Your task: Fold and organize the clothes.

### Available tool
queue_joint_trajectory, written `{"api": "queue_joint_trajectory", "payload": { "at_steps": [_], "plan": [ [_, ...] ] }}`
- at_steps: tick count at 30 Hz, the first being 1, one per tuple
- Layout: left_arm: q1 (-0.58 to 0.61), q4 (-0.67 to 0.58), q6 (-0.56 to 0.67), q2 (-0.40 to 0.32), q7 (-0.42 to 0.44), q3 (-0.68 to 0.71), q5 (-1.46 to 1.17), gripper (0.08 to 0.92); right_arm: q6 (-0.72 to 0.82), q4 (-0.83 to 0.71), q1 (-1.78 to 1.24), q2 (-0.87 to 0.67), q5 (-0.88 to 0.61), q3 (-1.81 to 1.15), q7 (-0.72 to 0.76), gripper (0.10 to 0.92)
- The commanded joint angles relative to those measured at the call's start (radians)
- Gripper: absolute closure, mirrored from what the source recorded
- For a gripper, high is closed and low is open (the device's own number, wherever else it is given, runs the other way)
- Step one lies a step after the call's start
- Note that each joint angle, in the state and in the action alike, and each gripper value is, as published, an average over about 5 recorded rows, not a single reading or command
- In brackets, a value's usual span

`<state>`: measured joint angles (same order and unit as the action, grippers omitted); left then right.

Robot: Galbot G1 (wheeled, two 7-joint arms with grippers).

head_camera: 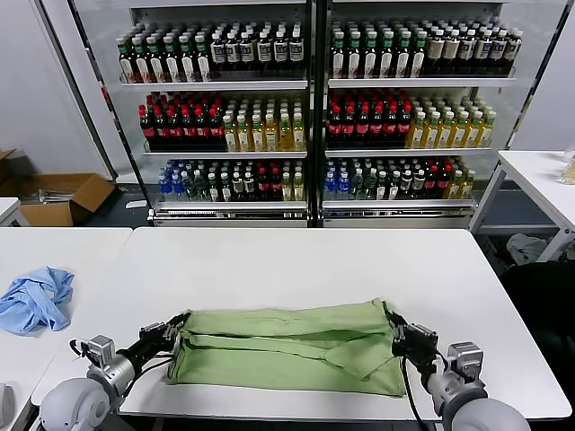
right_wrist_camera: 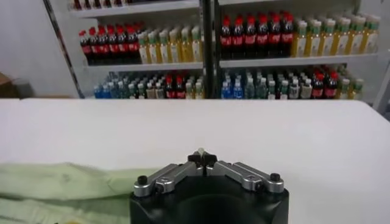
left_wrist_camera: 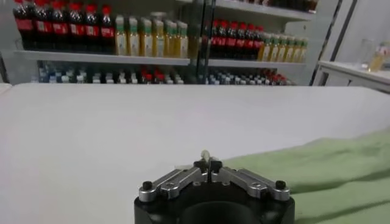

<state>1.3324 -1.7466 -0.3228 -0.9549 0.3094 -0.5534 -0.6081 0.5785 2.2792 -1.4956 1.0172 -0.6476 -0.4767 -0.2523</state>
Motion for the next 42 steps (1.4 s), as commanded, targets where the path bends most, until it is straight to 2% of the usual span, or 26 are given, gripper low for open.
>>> {"api": "queue_joint_trajectory", "payload": {
  "at_steps": [1,5,8,13,17,21,27,31,35,38,42],
  "plan": [
    [0.011,-0.009,-0.036,-0.011,-0.038,0.005,0.078,0.896,0.000,-0.013,-0.065,0.012,0.051,0.013,0.007,0.919],
    [0.010,-0.043,-0.030,-0.017,-0.106,-0.006,0.070,0.800,0.000,-0.005,-0.064,0.015,0.060,0.011,0.005,0.919],
    [0.012,-0.093,-0.028,-0.027,-0.214,-0.012,0.041,0.713,-0.001,0.001,-0.060,0.015,0.063,-0.005,0.005,0.892],
    [0.049,-0.208,-0.063,-0.057,-0.431,0.009,-0.019,0.566,-0.001,0.000,-0.060,0.027,0.073,-0.012,-0.007,0.758],
    [0.105,-0.304,-0.106,-0.084,-0.566,0.047,-0.050,0.453,-0.001,-0.003,-0.060,0.043,0.095,0.005,-0.014,0.646],
    [0.141,-0.329,-0.129,-0.114,-0.653,0.090,-0.054,0.332,-0.001,-0.011,-0.064,0.055,0.115,0.022,-0.017,0.524],
    [0.106,-0.269,-0.135,-0.150,-0.742,0.137,-0.082,0.193,-0.001,-0.015,-0.069,0.060,0.132,0.035,-0.022,0.351],
    [0.085,-0.248,-0.149,-0.170,-0.756,0.148,-0.089,0.178,-0.002,-0.015,-0.073,0.060,0.142,0.038,-0.026,0.247],
    [0.086,-0.241,-0.159,-0.174,-0.768,0.148,-0.094,0.178,-0.002,-0.016,-0.076,0.062,0.147,0.036,-0.030,0.207],
    [0.092,-0.245,-0.158,-0.172,-0.766,0.146,-0.100,0.216,-0.002,-0.018,-0.078,0.065,0.152,0.039,-0.033,0.203],
    [0.088,-0.248,-0.156,-0.185,-0.762,0.152,-0.100,0.329,-0.004,-0.022,-0.079,0.071,0.167,0.049,-0.037,0.202]
  ]
}}
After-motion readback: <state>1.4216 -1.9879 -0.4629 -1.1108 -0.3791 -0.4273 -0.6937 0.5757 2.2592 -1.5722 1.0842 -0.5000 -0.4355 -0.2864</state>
